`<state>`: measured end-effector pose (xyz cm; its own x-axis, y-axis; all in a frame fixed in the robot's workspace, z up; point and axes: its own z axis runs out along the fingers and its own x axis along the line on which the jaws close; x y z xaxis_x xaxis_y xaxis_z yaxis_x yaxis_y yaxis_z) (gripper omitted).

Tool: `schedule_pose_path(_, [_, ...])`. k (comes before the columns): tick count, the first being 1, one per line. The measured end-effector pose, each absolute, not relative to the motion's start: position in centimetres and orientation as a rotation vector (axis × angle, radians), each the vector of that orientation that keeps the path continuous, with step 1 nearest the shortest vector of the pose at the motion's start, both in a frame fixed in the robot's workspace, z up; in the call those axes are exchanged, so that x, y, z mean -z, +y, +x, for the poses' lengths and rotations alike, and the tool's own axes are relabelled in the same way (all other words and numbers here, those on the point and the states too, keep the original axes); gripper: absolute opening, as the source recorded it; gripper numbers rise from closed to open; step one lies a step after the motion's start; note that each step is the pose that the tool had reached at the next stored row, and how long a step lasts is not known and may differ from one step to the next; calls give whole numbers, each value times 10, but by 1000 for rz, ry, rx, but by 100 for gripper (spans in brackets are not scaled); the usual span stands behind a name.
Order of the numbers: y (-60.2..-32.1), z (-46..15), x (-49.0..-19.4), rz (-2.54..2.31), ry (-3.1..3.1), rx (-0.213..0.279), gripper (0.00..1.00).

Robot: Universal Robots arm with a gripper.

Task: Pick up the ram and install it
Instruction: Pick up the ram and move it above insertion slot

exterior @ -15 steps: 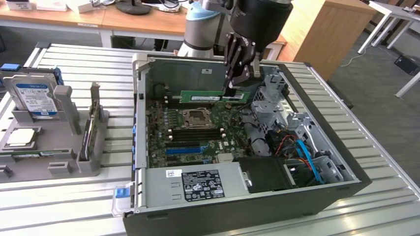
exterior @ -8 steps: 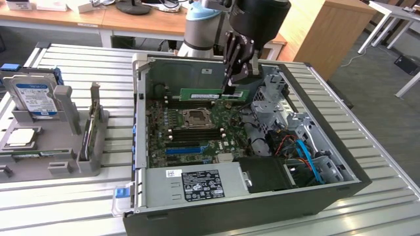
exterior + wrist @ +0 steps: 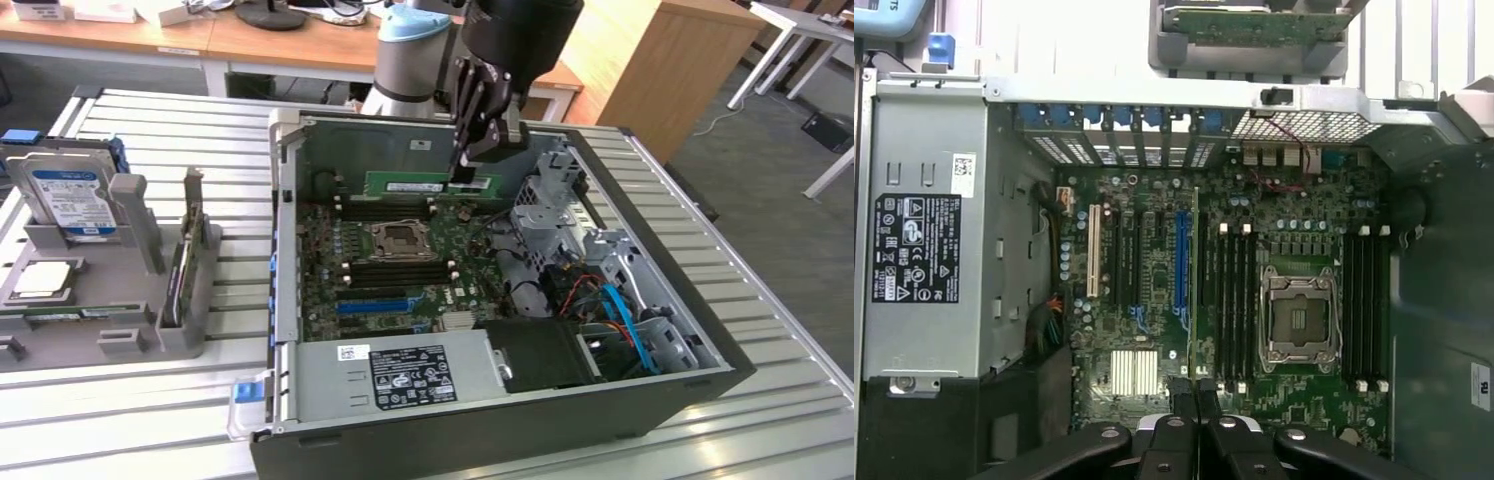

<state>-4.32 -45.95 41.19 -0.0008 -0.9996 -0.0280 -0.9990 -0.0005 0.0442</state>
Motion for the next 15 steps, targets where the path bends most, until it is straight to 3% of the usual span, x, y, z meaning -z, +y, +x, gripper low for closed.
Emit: schedule_pose_path(15, [-439,-42,-412,2213,-2213,80,12])
